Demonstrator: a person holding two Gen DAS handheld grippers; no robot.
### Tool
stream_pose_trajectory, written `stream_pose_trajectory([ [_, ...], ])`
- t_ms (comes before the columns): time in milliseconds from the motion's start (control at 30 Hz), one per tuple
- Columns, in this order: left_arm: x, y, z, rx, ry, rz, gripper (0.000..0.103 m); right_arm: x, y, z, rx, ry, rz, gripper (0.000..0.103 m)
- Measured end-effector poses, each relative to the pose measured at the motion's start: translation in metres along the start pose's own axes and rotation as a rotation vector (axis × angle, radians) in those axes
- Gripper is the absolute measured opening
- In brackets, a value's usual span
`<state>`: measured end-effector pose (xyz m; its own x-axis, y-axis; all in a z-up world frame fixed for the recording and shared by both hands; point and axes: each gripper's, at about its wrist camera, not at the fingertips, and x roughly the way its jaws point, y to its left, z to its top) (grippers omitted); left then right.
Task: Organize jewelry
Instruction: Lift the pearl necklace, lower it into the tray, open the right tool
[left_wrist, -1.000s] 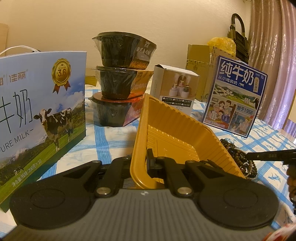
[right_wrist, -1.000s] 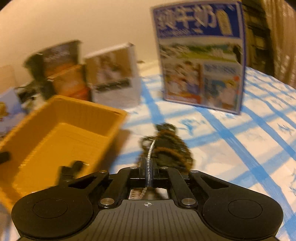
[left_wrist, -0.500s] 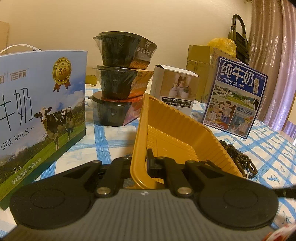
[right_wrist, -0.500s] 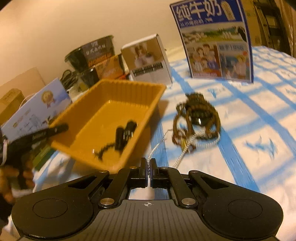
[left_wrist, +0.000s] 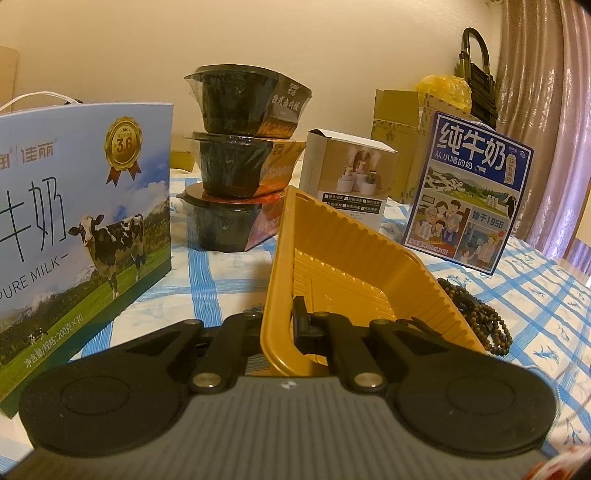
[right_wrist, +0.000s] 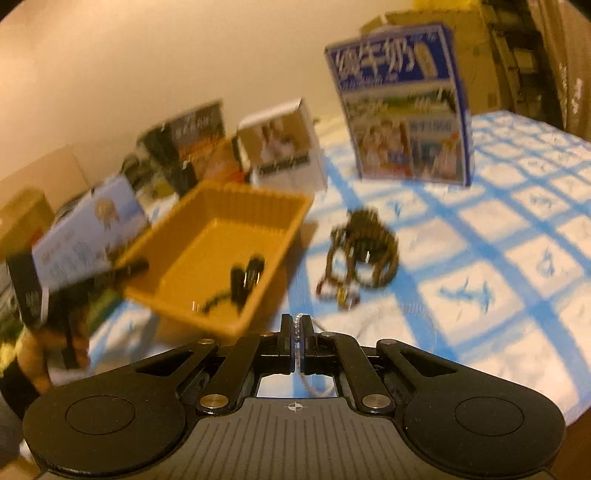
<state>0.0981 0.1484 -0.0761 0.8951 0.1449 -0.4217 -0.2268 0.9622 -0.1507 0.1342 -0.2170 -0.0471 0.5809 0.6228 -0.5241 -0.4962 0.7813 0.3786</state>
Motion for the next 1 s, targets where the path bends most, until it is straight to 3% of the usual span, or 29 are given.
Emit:
stream_pose_trajectory([
  [133,-0.001,-0.001,0.000,0.000,-0.003,0.001,0.005,-0.007,-0.007,0.031,0.000,-0.060,-0.051,0.002],
  [400,-0.001,-0.001,0.001,0.005,-0.005,-0.002,0.006,-0.028,-0.003,0.092,0.020,-0.177,-0.029,0.002],
  [767,-0.001,-0.001,0.002,0.002,-0.008,-0.005,0.006,-0.018,0.046,0.142,0.003,-0.217,0.180,0.002],
  [1000,-0.002,-0.002,0.002,-0.001,-0.010,-0.009,0.006,0.016,0.091,0.154,-0.030,-0.178,0.318,0.002],
])
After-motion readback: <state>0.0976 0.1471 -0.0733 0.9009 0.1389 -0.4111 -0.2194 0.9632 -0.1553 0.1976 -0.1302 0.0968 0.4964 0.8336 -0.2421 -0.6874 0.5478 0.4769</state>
